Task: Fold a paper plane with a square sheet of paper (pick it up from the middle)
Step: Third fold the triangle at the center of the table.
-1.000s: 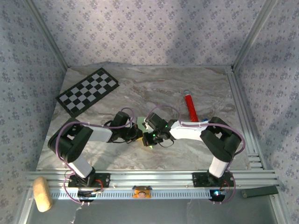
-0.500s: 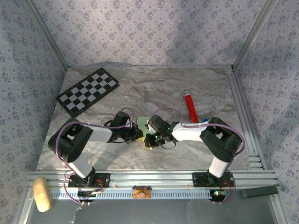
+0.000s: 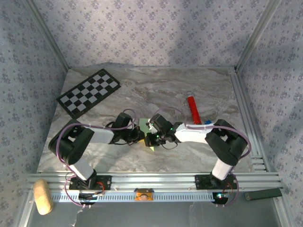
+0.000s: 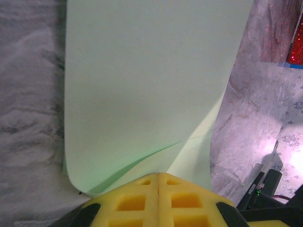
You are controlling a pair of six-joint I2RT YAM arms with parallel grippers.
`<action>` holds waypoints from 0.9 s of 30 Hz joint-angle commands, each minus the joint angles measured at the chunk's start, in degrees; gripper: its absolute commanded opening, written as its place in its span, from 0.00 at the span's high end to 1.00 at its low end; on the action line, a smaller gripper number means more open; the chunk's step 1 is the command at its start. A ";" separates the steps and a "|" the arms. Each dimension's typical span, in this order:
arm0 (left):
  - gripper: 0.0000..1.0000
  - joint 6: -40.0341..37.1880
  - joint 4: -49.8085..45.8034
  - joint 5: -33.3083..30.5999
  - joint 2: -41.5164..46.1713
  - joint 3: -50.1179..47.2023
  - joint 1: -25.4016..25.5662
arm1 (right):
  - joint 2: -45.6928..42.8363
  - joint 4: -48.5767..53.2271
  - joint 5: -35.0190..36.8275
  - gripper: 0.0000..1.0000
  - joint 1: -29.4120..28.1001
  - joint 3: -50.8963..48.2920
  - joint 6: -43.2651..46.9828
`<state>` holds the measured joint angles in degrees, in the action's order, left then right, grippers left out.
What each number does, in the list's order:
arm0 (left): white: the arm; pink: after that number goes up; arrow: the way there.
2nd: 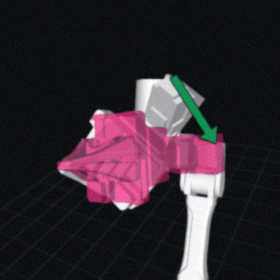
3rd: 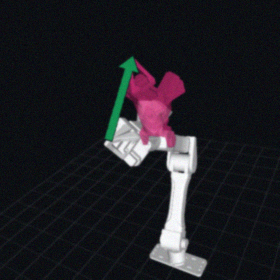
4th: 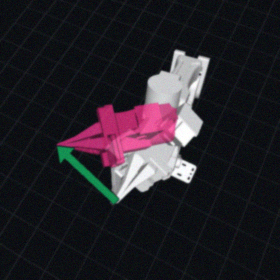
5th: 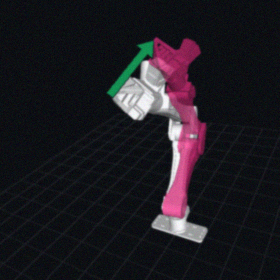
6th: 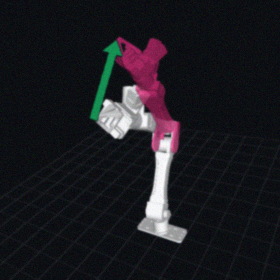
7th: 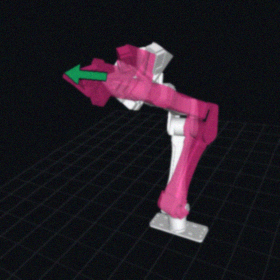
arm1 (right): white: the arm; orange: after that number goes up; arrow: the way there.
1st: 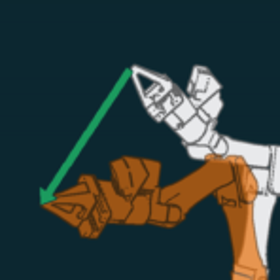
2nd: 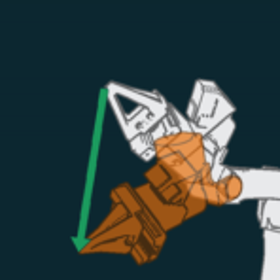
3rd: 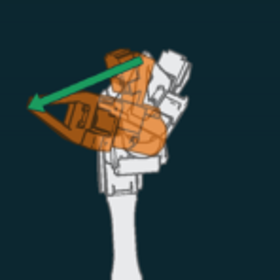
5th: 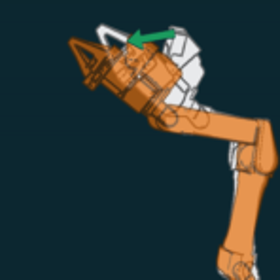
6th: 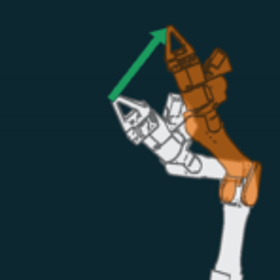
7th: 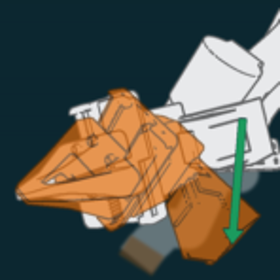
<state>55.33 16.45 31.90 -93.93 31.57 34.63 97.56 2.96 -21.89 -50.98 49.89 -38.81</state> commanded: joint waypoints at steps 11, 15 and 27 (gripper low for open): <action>1.00 -1.72 -5.43 -3.33 -1.33 0.07 0.40 | 1.38 0.46 -0.82 0.90 0.29 -3.04 -2.69; 1.00 -1.81 -5.86 -3.51 -1.43 0.33 0.36 | 0.26 0.09 -1.49 0.90 0.17 -5.16 -2.89; 1.00 -2.09 -7.39 -4.39 -1.34 0.59 0.27 | -3.18 1.28 -1.88 0.88 -1.37 -8.91 -3.11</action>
<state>54.50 14.46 31.46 -93.93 32.49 34.81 95.74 -0.10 -22.79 -51.44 42.92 -41.17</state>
